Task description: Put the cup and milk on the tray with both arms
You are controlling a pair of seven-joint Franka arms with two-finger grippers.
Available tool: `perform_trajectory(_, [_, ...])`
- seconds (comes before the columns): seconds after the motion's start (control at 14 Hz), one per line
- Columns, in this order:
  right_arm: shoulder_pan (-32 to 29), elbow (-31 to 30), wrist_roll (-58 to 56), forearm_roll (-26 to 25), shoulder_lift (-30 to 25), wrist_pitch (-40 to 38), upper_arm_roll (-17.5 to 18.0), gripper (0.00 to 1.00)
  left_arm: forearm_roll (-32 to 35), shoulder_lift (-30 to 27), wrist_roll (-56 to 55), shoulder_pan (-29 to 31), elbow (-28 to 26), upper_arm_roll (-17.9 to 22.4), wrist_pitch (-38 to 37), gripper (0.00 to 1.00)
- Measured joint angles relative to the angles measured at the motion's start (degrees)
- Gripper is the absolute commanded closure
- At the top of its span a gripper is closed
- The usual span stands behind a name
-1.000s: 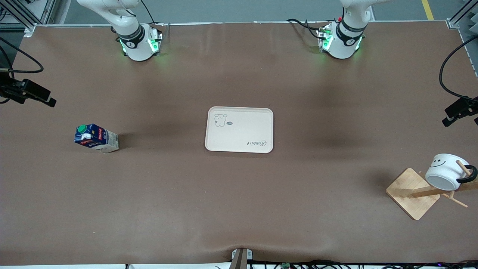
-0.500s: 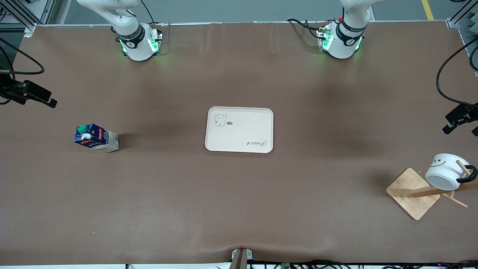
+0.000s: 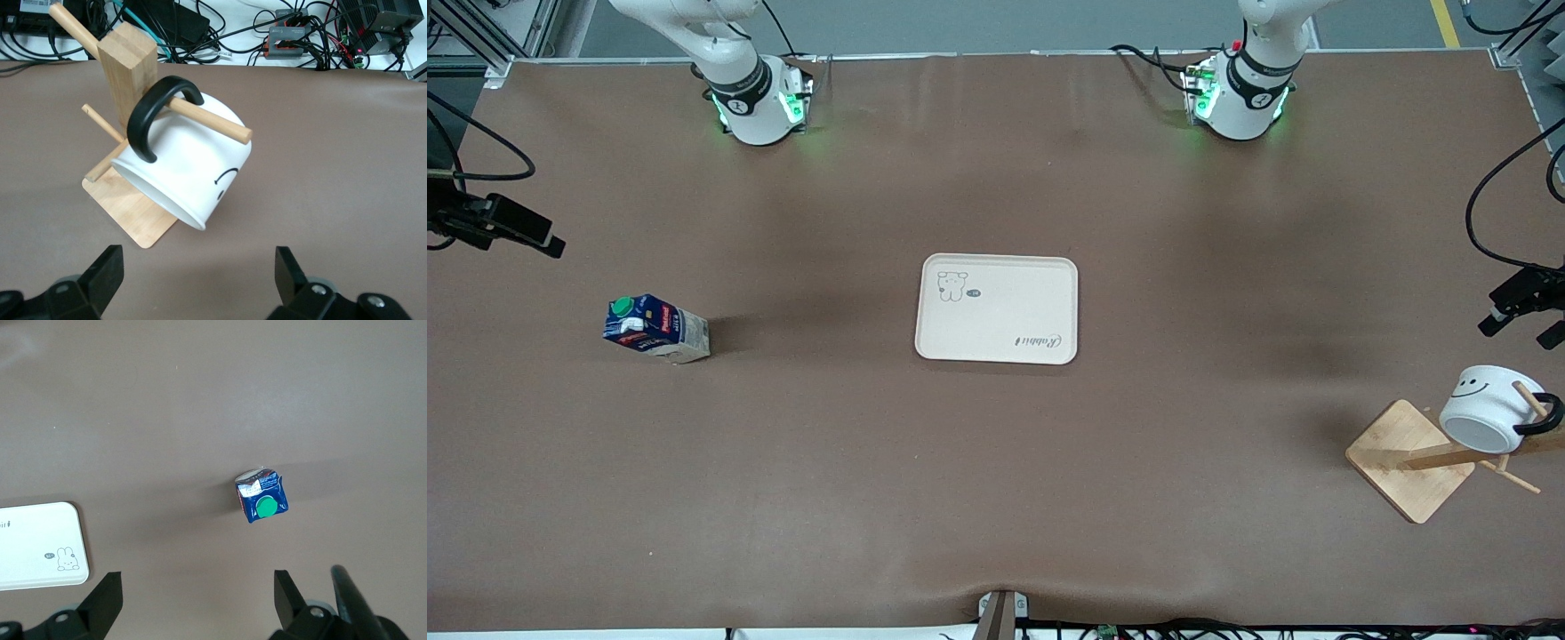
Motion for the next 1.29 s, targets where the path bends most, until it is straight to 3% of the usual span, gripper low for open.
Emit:
perform_trajectory(0.5, [0.11,-0.15,-0.27,0.0,0.85,0.02,0.04,0.0,-15.1,6.92,15.5,0.6,3.87,-0.01,0.0,0.0])
perform_trajectory(0.57, [0.19,-0.16,-0.32,0.0,1.27,0.08,0.1,0.0,-15.9,7.82,15.86,0.6,4.47,-0.04,0.0,0.05])
perform_trajectory(0.71, [0.29,-0.16,-0.33,0.0,2.04,0.21,0.19,0.0,-16.94,8.8,15.92,0.56,5.46,-0.35,0.0,0.34])
perform_trajectory(0.93, [0.32,-0.43,-0.35,0.0,3.14,-0.06,0.24,0.0,-17.83,8.96,15.92,0.14,6.06,-0.85,-0.03,0.68])
perform_trajectory(1.0, [0.34,-0.65,-0.36,0.0,4.04,-0.15,0.26,0.0,-17.84,8.97,15.92,0.04,6.1,-0.99,-0.1,0.73])
perform_trajectory(1.14, [0.29,-0.68,-0.36,0.0,5.94,-0.04,0.23,0.0,-17.85,8.98,15.92,-0.4,6.13,-1.13,-0.37,0.96])
perform_trajectory(1.29, [0.23,-0.68,-0.36,0.0,6.83,-0.05,0.16,0.0,-17.85,8.98,15.92,-1.14,6.14,-1.16,-0.43,1.0])
